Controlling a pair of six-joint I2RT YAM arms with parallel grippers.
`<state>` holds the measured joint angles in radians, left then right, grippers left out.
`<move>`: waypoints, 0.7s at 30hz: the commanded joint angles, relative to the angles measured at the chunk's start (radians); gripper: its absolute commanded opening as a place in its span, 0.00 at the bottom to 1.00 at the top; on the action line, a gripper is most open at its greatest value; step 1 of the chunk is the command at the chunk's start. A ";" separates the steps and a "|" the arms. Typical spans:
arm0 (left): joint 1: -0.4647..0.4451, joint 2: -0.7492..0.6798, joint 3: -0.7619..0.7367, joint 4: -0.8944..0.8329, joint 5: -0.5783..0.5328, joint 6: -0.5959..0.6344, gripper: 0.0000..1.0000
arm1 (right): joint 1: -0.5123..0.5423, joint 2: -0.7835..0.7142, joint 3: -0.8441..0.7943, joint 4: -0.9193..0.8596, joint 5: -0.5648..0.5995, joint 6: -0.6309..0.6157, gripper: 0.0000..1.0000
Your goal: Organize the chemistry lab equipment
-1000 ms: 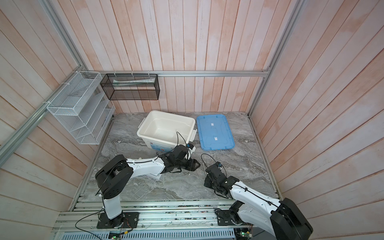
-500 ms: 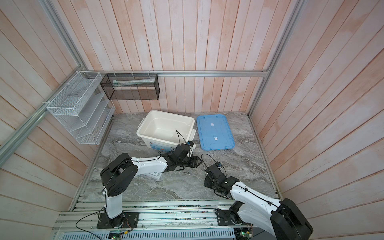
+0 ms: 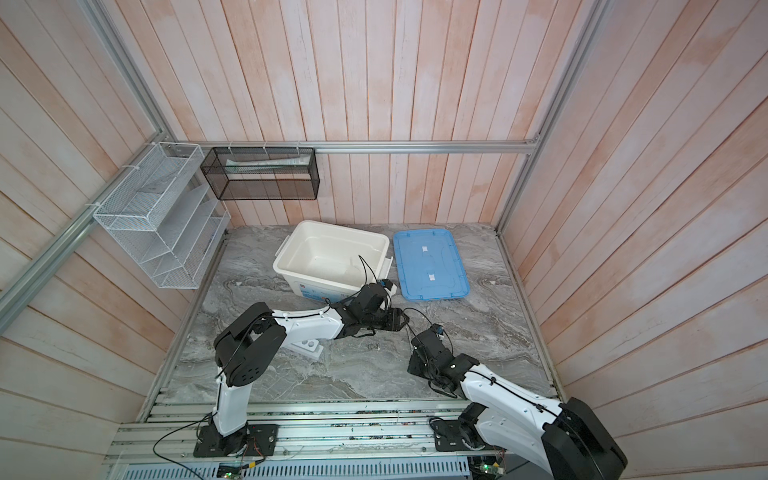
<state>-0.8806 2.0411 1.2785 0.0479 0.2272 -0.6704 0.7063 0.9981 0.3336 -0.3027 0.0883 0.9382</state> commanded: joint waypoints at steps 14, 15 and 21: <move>0.011 0.079 0.056 -0.085 0.036 -0.026 0.56 | 0.007 -0.042 -0.042 -0.075 0.015 -0.007 0.06; 0.012 0.081 0.056 -0.085 0.038 -0.027 0.56 | 0.007 -0.044 -0.044 -0.072 0.015 -0.007 0.06; 0.014 0.092 0.058 -0.077 0.052 -0.031 0.55 | 0.007 -0.041 -0.046 -0.063 0.013 -0.009 0.06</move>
<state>-0.8734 2.1040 1.3205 -0.0093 0.2630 -0.6865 0.7063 0.9531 0.3099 -0.3214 0.0883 0.9382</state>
